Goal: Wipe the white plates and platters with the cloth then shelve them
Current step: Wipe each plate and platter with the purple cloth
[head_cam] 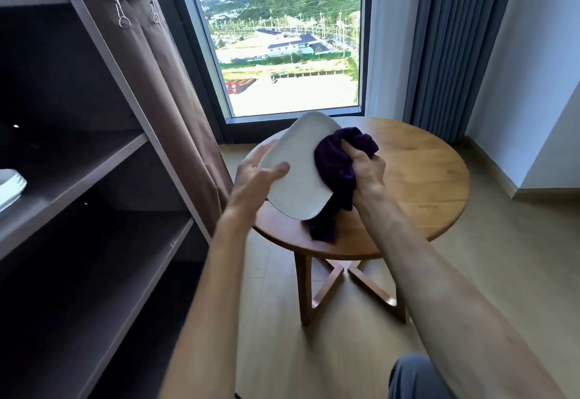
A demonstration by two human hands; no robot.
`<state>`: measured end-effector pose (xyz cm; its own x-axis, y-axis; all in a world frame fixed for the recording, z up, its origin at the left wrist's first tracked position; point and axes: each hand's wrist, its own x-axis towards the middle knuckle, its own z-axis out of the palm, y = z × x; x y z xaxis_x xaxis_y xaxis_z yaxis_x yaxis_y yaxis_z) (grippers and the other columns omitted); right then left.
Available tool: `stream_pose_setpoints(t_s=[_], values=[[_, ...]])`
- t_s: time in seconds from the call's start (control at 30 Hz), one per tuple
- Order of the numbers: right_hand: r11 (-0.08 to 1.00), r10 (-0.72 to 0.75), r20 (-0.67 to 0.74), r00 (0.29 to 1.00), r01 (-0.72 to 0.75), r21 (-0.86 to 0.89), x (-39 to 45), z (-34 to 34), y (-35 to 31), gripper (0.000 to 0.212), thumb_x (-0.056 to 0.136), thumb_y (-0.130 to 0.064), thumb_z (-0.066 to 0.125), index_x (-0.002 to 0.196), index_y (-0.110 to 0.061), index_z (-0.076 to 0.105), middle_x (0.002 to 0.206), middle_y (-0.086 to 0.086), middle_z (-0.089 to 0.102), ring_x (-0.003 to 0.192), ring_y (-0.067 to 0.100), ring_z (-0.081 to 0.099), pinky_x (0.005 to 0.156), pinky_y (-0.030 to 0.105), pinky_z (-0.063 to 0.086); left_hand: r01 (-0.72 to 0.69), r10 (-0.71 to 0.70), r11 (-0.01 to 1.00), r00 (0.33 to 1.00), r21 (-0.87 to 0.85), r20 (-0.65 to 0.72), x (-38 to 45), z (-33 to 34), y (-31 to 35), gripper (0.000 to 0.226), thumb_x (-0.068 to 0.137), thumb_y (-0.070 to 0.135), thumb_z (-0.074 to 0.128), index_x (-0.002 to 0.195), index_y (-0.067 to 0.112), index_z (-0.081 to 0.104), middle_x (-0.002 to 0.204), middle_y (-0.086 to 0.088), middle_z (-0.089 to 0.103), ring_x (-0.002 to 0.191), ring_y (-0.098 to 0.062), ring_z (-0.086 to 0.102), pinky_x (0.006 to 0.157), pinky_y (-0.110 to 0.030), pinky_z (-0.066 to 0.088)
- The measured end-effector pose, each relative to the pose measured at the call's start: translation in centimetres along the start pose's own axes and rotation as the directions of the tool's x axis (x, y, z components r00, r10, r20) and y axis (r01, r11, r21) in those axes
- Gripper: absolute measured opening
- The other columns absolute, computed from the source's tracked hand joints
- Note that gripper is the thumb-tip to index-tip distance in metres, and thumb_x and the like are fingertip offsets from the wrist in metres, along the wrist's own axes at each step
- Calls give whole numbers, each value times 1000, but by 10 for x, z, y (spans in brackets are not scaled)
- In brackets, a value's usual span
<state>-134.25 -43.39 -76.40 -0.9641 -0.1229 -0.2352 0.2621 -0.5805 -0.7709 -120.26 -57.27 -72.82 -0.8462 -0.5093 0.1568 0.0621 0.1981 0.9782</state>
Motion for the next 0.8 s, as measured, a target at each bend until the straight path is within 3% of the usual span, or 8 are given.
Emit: stream_pose_setpoints(t_s=[0.07, 0.13, 0.23, 0.33, 0.4, 0.53, 0.67, 0.8], values=[[992, 44, -97, 994, -32, 125, -3, 9, 5, 19, 79, -8, 84, 81, -10, 65, 84, 4, 69, 71, 19, 71, 57, 29, 58, -47, -46, 952, 955, -302, -293, -12, 29, -14, 54, 88, 11, 68, 137, 29, 55, 121, 0, 64, 108, -21, 64, 80, -33, 59], [975, 108, -88, 990, -88, 204, -11, 17, 16, 16, 86, -12, 77, 81, -12, 62, 80, 3, 68, 58, 15, 68, 46, 25, 54, -133, -25, 907, 931, -400, -365, -24, 62, -27, 56, 91, 1, 66, 136, 31, 51, 122, 8, 65, 112, -15, 66, 89, -27, 58], [978, 143, -64, 988, -131, 160, -21, 17, 33, 20, 80, -19, 84, 86, -12, 66, 80, 3, 74, 69, 20, 73, 64, 35, 63, -187, -25, 896, 885, -403, -465, -27, 89, -31, 49, 95, -2, 64, 125, 35, 49, 117, 17, 65, 108, -6, 66, 90, -15, 53], [995, 62, 9, 998, -62, 82, -23, 10, 31, 20, 78, -16, 86, 88, -10, 69, 85, 6, 75, 79, 23, 74, 75, 40, 63, -195, -84, 830, 883, -523, -461, -23, 77, -18, 34, 101, 6, 58, 120, 33, 52, 114, 10, 65, 100, -8, 70, 82, -25, 60], [999, -32, 79, 996, 34, -21, -20, 5, 22, 19, 78, -12, 85, 88, -8, 70, 88, 9, 74, 84, 25, 73, 73, 38, 62, -236, 26, 892, 878, -385, -478, -23, 56, -11, 30, 101, 8, 59, 111, 37, 55, 110, 8, 67, 91, -4, 71, 76, -25, 61], [962, -122, 186, 975, 162, -218, -11, -2, -2, 22, 75, -9, 86, 91, -5, 72, 89, 9, 74, 89, 27, 74, 76, 38, 63, -246, 210, 963, 941, -107, -266, -17, 13, 14, 29, 87, 8, 65, 113, 20, 64, 105, -3, 69, 95, -18, 69, 64, -19, 56], [769, -230, 330, 915, 379, -515, -13, -3, -7, 27, 68, -12, 90, 85, -12, 69, 85, 2, 73, 81, 14, 72, 72, 31, 61, -199, 199, 948, 980, 247, 25, -2, -15, 39, 19, 74, 21, 58, 92, 25, 62, 91, -4, 67, 85, -16, 65, 52, -19, 51], [725, -336, 419, 844, 515, -457, -22, 12, -10, 23, 73, -15, 88, 86, -17, 69, 83, -5, 72, 76, 5, 68, 72, 24, 58, -125, 81, 969, 975, 211, 207, 1, -9, 36, 34, 75, 17, 56, 105, 4, 66, 89, -10, 70, 80, -25, 67, 69, -39, 52]])
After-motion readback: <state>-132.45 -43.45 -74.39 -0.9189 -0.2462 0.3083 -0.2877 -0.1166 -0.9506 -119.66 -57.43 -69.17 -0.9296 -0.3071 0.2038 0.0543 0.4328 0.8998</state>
